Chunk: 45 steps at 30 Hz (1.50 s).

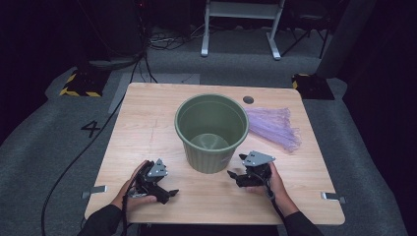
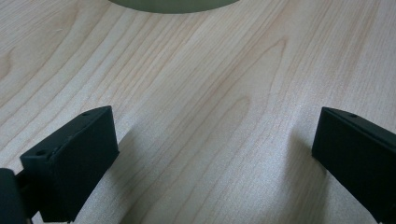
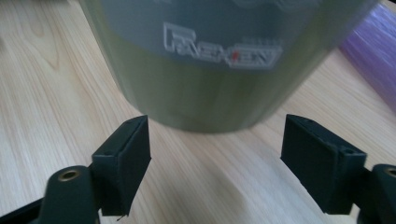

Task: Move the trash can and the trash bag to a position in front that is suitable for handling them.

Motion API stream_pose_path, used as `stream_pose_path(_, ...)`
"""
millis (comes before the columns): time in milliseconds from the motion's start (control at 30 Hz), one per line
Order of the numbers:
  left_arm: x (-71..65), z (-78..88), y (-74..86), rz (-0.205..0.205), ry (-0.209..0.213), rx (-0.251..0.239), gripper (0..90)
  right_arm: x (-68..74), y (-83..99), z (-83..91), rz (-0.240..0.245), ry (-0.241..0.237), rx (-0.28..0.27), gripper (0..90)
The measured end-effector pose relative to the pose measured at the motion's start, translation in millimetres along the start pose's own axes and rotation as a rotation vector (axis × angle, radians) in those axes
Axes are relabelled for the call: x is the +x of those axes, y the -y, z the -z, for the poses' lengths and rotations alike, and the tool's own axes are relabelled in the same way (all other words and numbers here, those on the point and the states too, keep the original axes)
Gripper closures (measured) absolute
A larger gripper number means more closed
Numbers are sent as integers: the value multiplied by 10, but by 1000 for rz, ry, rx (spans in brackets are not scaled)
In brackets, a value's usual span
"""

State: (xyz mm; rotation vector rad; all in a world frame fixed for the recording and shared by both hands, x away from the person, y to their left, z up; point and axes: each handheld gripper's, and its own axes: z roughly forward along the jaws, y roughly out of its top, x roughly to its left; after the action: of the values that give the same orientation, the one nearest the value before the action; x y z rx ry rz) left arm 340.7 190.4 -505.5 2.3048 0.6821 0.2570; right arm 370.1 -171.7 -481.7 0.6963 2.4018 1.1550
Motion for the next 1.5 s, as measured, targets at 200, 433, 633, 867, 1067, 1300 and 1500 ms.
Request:
stream_pose_path(200,0,0,0,0,0,0,0,37,-97,-100,-1,-9,-20,269)
stream_pose_path(433,0,0,0,0,0,0,0,14,-171,-189,-40,6,-27,269)
stream_pose_path(633,0,0,0,0,0,0,0,19,-195,-248,-31,8,-30,268)
stream_pose_path(867,-5,2,3,5,-3,0,0,-333,-33,54,-51,92,-10,299)
stream_pose_path(1067,-5,2,3,4,-4,0,0,-807,142,339,-137,309,7,266)
stream_pose_path(1300,-4,2,2,4,-3,1,0,-1228,262,442,-296,341,-1,193)
stream_pose_path(1500,-6,2,3,6,-3,0,0,-1423,356,362,-329,325,10,187)
